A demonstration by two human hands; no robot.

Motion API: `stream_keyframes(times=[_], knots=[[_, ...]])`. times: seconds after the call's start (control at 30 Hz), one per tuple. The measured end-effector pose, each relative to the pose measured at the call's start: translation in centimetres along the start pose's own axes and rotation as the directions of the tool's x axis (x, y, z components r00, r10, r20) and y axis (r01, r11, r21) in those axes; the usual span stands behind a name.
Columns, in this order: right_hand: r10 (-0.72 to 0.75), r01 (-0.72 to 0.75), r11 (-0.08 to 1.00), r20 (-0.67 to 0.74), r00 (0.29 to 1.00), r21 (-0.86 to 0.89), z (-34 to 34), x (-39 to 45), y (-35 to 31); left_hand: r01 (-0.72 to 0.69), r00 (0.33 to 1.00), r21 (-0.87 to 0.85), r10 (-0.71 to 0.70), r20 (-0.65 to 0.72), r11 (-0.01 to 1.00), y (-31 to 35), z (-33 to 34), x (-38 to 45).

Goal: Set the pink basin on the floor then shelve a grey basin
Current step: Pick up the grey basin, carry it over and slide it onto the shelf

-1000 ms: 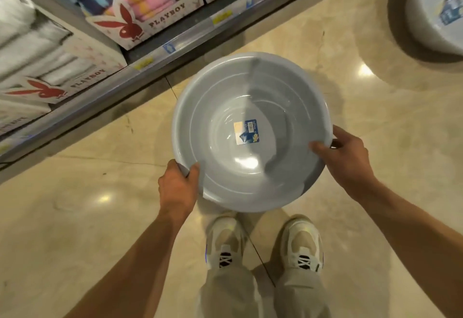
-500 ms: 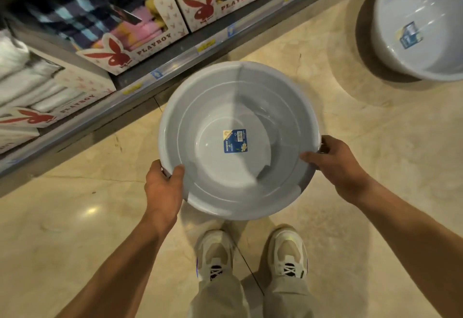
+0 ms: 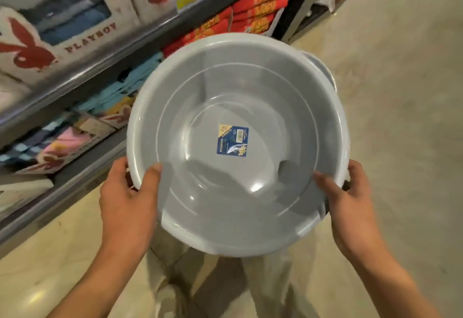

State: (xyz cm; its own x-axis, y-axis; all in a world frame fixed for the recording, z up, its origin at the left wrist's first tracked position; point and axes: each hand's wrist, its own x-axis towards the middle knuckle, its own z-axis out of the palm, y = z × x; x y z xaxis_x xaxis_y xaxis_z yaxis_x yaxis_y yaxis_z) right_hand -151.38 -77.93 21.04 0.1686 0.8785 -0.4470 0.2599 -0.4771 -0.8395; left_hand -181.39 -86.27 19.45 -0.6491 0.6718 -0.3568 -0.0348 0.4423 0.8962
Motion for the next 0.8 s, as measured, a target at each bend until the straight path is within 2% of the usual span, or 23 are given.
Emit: stream_keyframes(times=[0.17,0.3,0.43,0.63,0.8], knots=[[-0.016,0.016,1.000,-0.088,0.996,-0.007,-5.6,6.4,-3.2,0.005,0.995,0.018,-0.007,0.097,1.000,3.5,10.3,3.7],[0.045,-0.037,0.998,-0.148,0.988,0.053,-8.3,14.8,-2.5,0.009,0.984,0.080,-0.023,0.178,0.997,4.3,19.0,7.5],[0.101,-0.095,0.994,-0.126,0.987,0.056,-9.9,21.9,-0.9,0.040,0.980,0.151,-0.068,0.185,0.988,3.2,25.8,11.5],[0.177,-0.171,0.984,-0.118,0.977,0.058,-10.3,30.0,1.8,0.087,0.963,0.250,-0.146,0.227,0.964,0.5,32.2,16.4],[0.256,-0.245,0.966,-0.152,0.955,0.088,-9.4,33.5,4.6,0.060,0.956,0.378,-0.163,0.245,0.924,-0.6,35.1,19.3]])
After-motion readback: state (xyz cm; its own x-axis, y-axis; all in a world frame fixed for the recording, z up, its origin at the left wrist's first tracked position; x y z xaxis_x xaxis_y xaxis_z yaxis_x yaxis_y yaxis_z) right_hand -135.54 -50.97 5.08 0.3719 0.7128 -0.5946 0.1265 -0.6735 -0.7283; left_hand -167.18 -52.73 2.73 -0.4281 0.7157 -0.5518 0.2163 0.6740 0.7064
